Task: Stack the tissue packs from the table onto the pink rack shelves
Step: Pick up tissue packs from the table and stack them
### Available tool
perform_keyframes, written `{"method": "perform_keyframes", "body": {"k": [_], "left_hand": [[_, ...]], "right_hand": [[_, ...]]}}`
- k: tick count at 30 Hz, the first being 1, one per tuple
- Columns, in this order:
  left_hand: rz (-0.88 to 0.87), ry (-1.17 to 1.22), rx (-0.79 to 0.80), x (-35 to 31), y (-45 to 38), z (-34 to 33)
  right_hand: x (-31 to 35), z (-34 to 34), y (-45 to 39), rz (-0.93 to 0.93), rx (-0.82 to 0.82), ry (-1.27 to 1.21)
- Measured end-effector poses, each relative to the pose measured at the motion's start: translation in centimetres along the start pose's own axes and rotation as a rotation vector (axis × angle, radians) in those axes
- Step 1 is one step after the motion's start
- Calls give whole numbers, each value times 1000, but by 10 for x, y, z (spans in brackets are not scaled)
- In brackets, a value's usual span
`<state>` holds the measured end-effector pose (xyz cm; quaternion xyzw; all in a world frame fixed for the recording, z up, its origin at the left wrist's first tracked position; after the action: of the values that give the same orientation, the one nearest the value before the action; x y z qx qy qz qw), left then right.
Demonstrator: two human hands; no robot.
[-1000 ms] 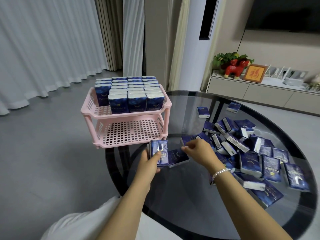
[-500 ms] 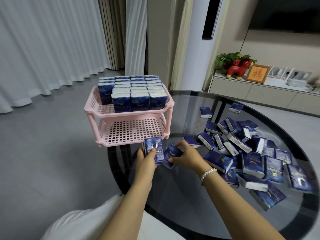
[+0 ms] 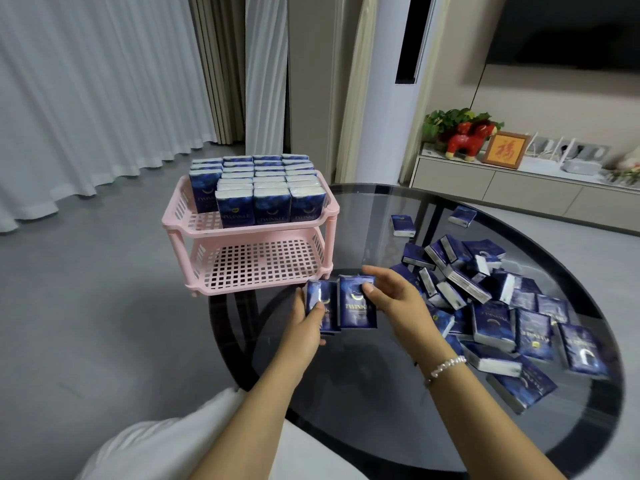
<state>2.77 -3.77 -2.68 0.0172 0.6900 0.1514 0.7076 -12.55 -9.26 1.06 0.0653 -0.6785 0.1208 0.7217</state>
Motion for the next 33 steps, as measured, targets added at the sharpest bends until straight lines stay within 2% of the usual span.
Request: {"method": "perform_keyframes", "body": {"k": [5,9,12,14,16,18,22,29,33], "left_hand": [[1,-13,81,1,1,-16],[7,-80,189,3,5,-26],[8,-93,208,4,5,-33],[12,-89,197,6,4,-35],[13,-86,191,8,3,-37],[14,-80,184,10,2,-38],[10,-61,169,11,0,-37],[1,-43,142,10,2,-34],[-21,-49,121,8,2,-30]], "right_hand": [[-8,-3,10,20,-81,15],[-8,-3,16,16,-85,42],[-1,2,19,15,-67,63],[5,18,20,37,-159,229],[9,42,20,42,-280,510],[10,65,21,-17,-329,806],[-1,86,25,-258,-169,1258],[-10,88,27,-353,-93,1246],[-15,81,30,-285,-86,964]]}}
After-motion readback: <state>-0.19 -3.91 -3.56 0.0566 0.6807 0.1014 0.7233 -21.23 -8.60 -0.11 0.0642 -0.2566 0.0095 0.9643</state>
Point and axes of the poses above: each hand's wrist, its own y-axis away from the middle knuckle, its own z-axis out of the back of the hand, x = y × z, the point moved 6 cm from there along -y, towards the middle knuckle, and after that the axes turned 3 degrees about x, right-handed, at the moved point
